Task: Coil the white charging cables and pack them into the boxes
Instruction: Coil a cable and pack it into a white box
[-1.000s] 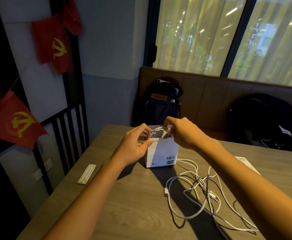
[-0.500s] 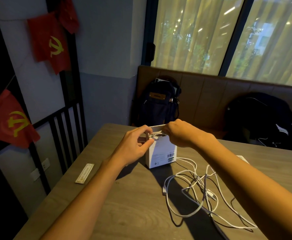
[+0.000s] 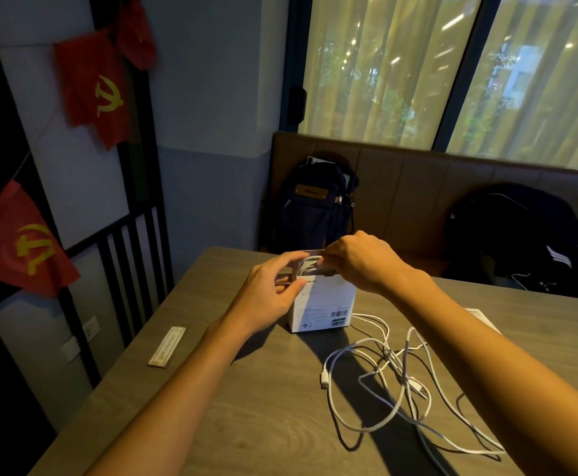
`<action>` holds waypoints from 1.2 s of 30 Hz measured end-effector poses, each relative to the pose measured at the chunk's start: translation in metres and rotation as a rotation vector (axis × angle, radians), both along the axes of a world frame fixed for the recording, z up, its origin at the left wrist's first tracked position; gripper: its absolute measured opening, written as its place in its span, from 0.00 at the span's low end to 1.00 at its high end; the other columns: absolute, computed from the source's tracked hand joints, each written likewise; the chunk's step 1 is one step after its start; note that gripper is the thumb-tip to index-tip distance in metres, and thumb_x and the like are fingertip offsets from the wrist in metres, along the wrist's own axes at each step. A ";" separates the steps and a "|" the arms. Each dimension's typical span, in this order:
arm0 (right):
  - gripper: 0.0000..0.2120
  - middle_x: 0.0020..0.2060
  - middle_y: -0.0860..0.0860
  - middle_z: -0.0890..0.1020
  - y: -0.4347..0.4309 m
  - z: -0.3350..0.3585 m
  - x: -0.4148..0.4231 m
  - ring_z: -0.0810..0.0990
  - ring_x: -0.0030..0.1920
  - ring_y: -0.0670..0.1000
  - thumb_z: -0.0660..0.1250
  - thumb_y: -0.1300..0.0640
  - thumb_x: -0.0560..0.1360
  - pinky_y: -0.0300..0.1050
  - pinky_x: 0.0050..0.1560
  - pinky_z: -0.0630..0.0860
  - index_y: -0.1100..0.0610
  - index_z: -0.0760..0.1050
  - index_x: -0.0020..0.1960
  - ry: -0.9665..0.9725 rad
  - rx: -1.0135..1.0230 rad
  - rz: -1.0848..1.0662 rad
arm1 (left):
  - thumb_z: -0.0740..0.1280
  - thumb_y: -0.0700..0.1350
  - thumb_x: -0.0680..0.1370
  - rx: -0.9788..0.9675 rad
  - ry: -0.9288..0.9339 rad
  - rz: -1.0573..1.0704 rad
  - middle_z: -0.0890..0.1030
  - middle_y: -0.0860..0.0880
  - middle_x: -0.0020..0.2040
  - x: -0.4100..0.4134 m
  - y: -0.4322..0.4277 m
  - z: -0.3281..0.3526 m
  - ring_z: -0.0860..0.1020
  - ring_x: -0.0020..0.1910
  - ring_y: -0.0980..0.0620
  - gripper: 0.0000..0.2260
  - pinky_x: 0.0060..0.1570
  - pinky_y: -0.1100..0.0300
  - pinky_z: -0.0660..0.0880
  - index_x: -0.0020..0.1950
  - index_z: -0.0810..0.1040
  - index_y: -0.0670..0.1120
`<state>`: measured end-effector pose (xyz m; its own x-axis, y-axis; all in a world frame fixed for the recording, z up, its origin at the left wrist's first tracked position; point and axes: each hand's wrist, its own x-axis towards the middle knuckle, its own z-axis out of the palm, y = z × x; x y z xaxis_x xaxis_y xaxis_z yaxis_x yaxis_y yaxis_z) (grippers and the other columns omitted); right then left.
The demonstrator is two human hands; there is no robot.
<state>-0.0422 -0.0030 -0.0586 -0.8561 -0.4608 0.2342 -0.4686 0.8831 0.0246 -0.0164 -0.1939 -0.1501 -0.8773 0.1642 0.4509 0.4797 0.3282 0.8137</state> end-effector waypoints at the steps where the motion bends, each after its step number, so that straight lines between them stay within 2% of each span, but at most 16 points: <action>1: 0.16 0.44 0.52 0.84 -0.001 -0.002 -0.002 0.81 0.39 0.51 0.61 0.45 0.82 0.38 0.31 0.70 0.51 0.81 0.61 0.028 0.034 -0.008 | 0.70 0.42 0.80 0.007 0.007 0.005 0.76 0.58 0.64 0.000 0.000 -0.001 0.75 0.65 0.57 0.21 0.50 0.67 0.80 0.70 0.74 0.59; 3: 0.15 0.45 0.51 0.84 -0.003 -0.007 -0.006 0.81 0.39 0.50 0.61 0.46 0.82 0.37 0.29 0.66 0.48 0.80 0.63 0.088 0.087 -0.015 | 0.70 0.43 0.80 0.003 0.026 0.026 0.76 0.57 0.65 0.000 0.002 -0.003 0.75 0.66 0.57 0.20 0.52 0.65 0.81 0.71 0.75 0.57; 6: 0.14 0.45 0.51 0.84 -0.005 -0.010 -0.008 0.82 0.40 0.51 0.64 0.47 0.81 0.41 0.34 0.76 0.50 0.82 0.61 0.078 0.034 -0.054 | 0.69 0.43 0.81 -0.005 0.047 0.049 0.77 0.56 0.64 -0.001 0.004 -0.004 0.76 0.67 0.54 0.18 0.54 0.60 0.82 0.70 0.77 0.54; 8: 0.13 0.43 0.52 0.84 -0.006 -0.005 -0.007 0.81 0.39 0.51 0.67 0.46 0.79 0.43 0.37 0.79 0.51 0.84 0.58 0.043 0.001 -0.079 | 0.69 0.43 0.81 -0.037 0.074 0.052 0.77 0.55 0.64 -0.002 0.004 -0.004 0.76 0.66 0.54 0.18 0.56 0.59 0.82 0.70 0.76 0.53; 11: 0.14 0.42 0.51 0.83 -0.008 0.006 -0.007 0.80 0.38 0.50 0.69 0.44 0.77 0.42 0.35 0.75 0.52 0.84 0.55 0.023 0.055 -0.079 | 0.69 0.45 0.81 -0.093 0.133 0.045 0.78 0.56 0.65 -0.001 0.004 -0.005 0.76 0.65 0.58 0.18 0.58 0.64 0.80 0.71 0.75 0.54; 14: 0.12 0.44 0.49 0.83 -0.007 0.006 -0.004 0.78 0.39 0.48 0.70 0.45 0.77 0.37 0.33 0.69 0.49 0.82 0.56 0.043 0.071 -0.023 | 0.70 0.46 0.81 -0.088 0.154 0.057 0.78 0.54 0.65 -0.002 0.006 -0.005 0.77 0.64 0.58 0.18 0.57 0.64 0.80 0.71 0.76 0.53; 16: 0.11 0.46 0.49 0.84 -0.001 -0.001 0.000 0.78 0.40 0.48 0.69 0.46 0.78 0.37 0.33 0.68 0.47 0.81 0.59 0.091 0.047 0.017 | 0.70 0.46 0.81 -0.103 0.163 0.066 0.78 0.54 0.64 -0.001 0.006 -0.004 0.76 0.62 0.60 0.18 0.56 0.65 0.79 0.70 0.77 0.53; 20: 0.15 0.46 0.53 0.86 0.015 -0.021 0.010 0.84 0.42 0.55 0.65 0.53 0.81 0.46 0.35 0.78 0.42 0.76 0.67 0.203 0.069 0.063 | 0.68 0.45 0.81 -0.138 0.172 0.065 0.78 0.57 0.62 -0.001 0.007 -0.003 0.75 0.60 0.65 0.14 0.52 0.69 0.77 0.66 0.77 0.54; 22: 0.19 0.51 0.52 0.85 0.016 -0.027 0.010 0.84 0.45 0.57 0.63 0.59 0.81 0.50 0.37 0.82 0.40 0.76 0.67 0.211 0.108 0.075 | 0.68 0.45 0.82 -0.156 0.167 0.067 0.78 0.56 0.61 -0.002 0.007 -0.001 0.75 0.60 0.63 0.11 0.52 0.69 0.77 0.64 0.78 0.53; 24: 0.17 0.55 0.51 0.84 0.013 -0.027 0.011 0.83 0.48 0.57 0.62 0.60 0.81 0.50 0.38 0.82 0.43 0.79 0.63 0.214 0.120 0.066 | 0.67 0.46 0.82 -0.189 0.156 0.073 0.77 0.56 0.60 -0.002 0.006 0.001 0.76 0.61 0.61 0.10 0.54 0.66 0.77 0.63 0.78 0.52; 26: 0.16 0.54 0.52 0.84 0.010 -0.023 0.013 0.83 0.49 0.57 0.61 0.58 0.82 0.49 0.40 0.82 0.45 0.79 0.64 0.216 0.148 0.038 | 0.67 0.46 0.82 -0.216 0.146 0.077 0.77 0.56 0.60 -0.001 0.007 0.003 0.76 0.61 0.59 0.09 0.56 0.63 0.78 0.63 0.77 0.51; 28: 0.18 0.55 0.56 0.83 0.005 -0.020 0.017 0.83 0.52 0.58 0.62 0.61 0.81 0.48 0.46 0.82 0.49 0.76 0.68 0.167 0.201 0.007 | 0.66 0.47 0.83 -0.234 0.147 0.089 0.77 0.55 0.61 -0.001 0.007 0.004 0.76 0.60 0.58 0.09 0.56 0.62 0.79 0.63 0.77 0.51; 30: 0.19 0.57 0.57 0.81 -0.001 -0.020 0.025 0.82 0.54 0.58 0.65 0.63 0.78 0.49 0.51 0.81 0.53 0.76 0.68 0.107 0.222 -0.017 | 0.65 0.47 0.83 -0.253 0.148 0.109 0.76 0.55 0.60 -0.001 0.009 0.004 0.76 0.59 0.58 0.09 0.56 0.61 0.78 0.63 0.77 0.51; 33: 0.13 0.53 0.56 0.81 -0.007 -0.023 0.033 0.82 0.49 0.57 0.64 0.61 0.77 0.51 0.50 0.81 0.58 0.78 0.60 0.053 0.140 -0.095 | 0.62 0.47 0.85 -0.254 0.117 0.114 0.74 0.55 0.60 0.000 0.012 0.004 0.74 0.58 0.59 0.12 0.54 0.64 0.75 0.67 0.78 0.51; 36: 0.11 0.51 0.54 0.83 -0.004 -0.028 0.027 0.82 0.47 0.56 0.61 0.56 0.79 0.51 0.46 0.82 0.55 0.81 0.56 0.072 0.062 -0.069 | 0.61 0.48 0.85 -0.223 0.067 0.094 0.73 0.54 0.61 0.000 0.012 0.003 0.73 0.60 0.58 0.14 0.55 0.62 0.75 0.70 0.78 0.52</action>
<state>-0.0147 -0.0075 -0.0863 -0.8681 -0.4170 0.2692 -0.4019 0.9088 0.1116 -0.0168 -0.1823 -0.1468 -0.8628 0.1854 0.4702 0.4890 0.5419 0.6836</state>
